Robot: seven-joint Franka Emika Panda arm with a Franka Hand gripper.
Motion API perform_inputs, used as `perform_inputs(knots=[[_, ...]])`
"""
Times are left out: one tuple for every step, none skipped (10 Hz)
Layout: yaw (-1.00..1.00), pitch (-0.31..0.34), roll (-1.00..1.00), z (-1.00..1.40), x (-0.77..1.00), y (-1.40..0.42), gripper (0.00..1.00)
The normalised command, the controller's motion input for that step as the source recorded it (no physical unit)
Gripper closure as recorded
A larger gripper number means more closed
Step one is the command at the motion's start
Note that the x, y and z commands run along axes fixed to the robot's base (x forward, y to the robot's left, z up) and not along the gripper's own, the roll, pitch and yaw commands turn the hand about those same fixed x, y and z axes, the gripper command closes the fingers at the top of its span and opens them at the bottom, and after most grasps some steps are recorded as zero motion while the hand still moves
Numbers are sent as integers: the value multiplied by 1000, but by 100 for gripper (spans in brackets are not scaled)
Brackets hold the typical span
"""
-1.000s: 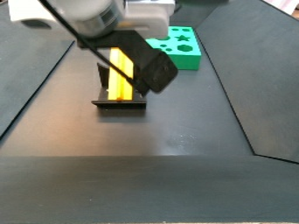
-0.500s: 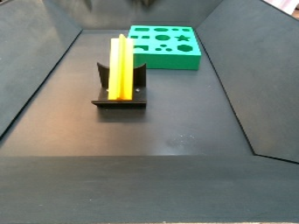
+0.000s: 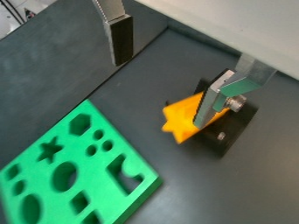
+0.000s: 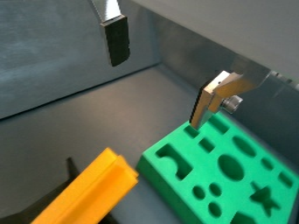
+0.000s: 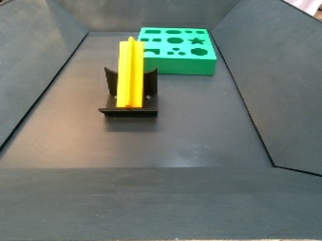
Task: Pick up the star object. Move up. Place the star object on the fixture. Regrasp the star object. Move to above the board. Insert the star object.
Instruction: Regrasp the star object.
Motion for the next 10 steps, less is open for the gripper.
perform_inputs(knots=[[28,14,1000,32,-10,-25,0],[29,11,1000,22,0,-43,0],[30,12,1000,13,2,-32,0],[32,16,1000,13,1,-25,0],[32,19,1000,11,1,-22,0],[35,26,1000,8,13,-19,0],[36,32,1000,-2,27,-21,0],[39,42,1000,-7,47,-26,0],[43,52,1000,-5,58,-31,0],[48,70,1000,-9,75,-32,0]])
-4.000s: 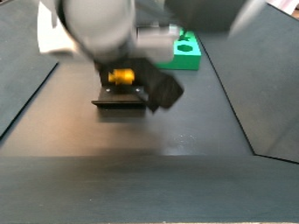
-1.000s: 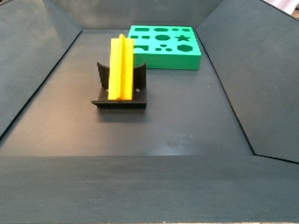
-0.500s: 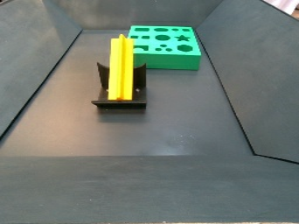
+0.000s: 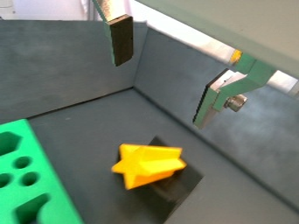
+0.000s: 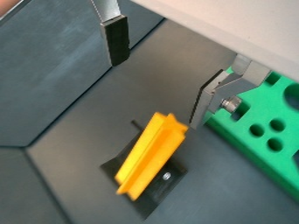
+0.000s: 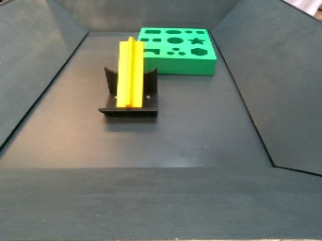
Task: Pick up the star object. Move up. Place the star object on the fixture. Regrasp the star object. Move to above the board. Insert the star object.
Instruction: Regrasp the star object.
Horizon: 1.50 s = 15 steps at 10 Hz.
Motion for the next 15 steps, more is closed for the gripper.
perform_inputs(knots=[[52,80,1000,-11,84,-36,0],[62,104,1000,-10,101,-39,0],[72,127,1000,-12,109,-44,0],[92,156,1000,-10,117,-46,0],[106,172,1000,-8,119,-51,0],[146,203,1000,-17,127,-52,0],[186,229,1000,-14,132,-56,0],[225,213,821,-13,149,-59,0],[237,194,706,-16,160,-60,0],[254,151,481,-19,185,-63,0],[257,122,326,-15,201,-60,0],[252,74,201,-5,212,-49,0],[247,51,182,-6,205,-49,0],[223,20,175,-17,183,-60,0],[204,11,177,-17,168,-60,0]])
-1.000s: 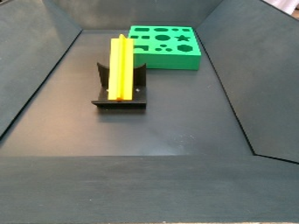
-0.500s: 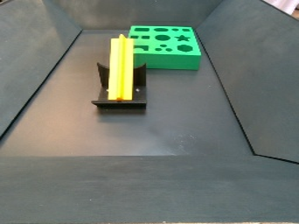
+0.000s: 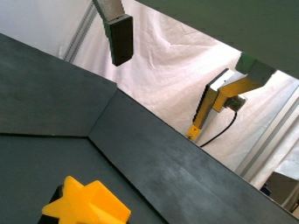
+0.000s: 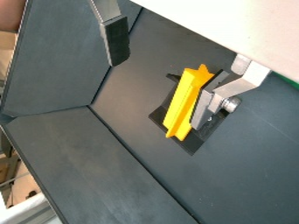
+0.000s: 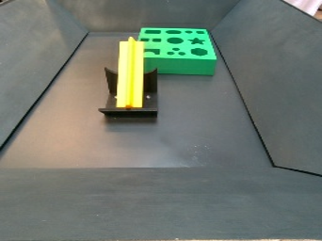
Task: Pick up the star object. Move up. Place the star object on the fixture. Regrasp the star object. Move to above the board. Insert the star object.
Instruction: Regrasp the star object.
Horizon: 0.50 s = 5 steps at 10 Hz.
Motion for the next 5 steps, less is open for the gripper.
perform_inputs(knots=[[163,4,70,-1000,63,42,0],[142,-6,72,-1000,66,43,0],[123,-33,74,-1000,72,39,0],[106,-54,67,-1000,76,33,0],[87,-70,57,-1000,82,31,0]])
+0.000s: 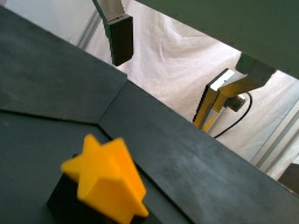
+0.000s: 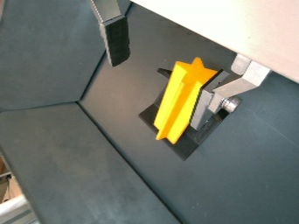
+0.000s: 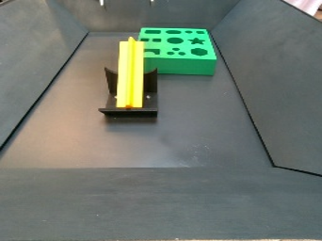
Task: Pick up the star object. Move up. Place the star object on the fixture. Regrasp the star object. Move to above the board. Insert the star object.
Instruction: Regrasp the star object.
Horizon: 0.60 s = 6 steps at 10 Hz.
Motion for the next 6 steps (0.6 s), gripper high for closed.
perform_inputs(knots=[[60,-82,53,-1000,92,29,0],[34,-80,60,-1000,97,22,0],[23,-78,59,-1000,102,19,0],[3,-63,62,-1000,111,16,0],[-3,-51,59,-1000,121,8,0],[-8,-23,61,-792,107,2,0]])
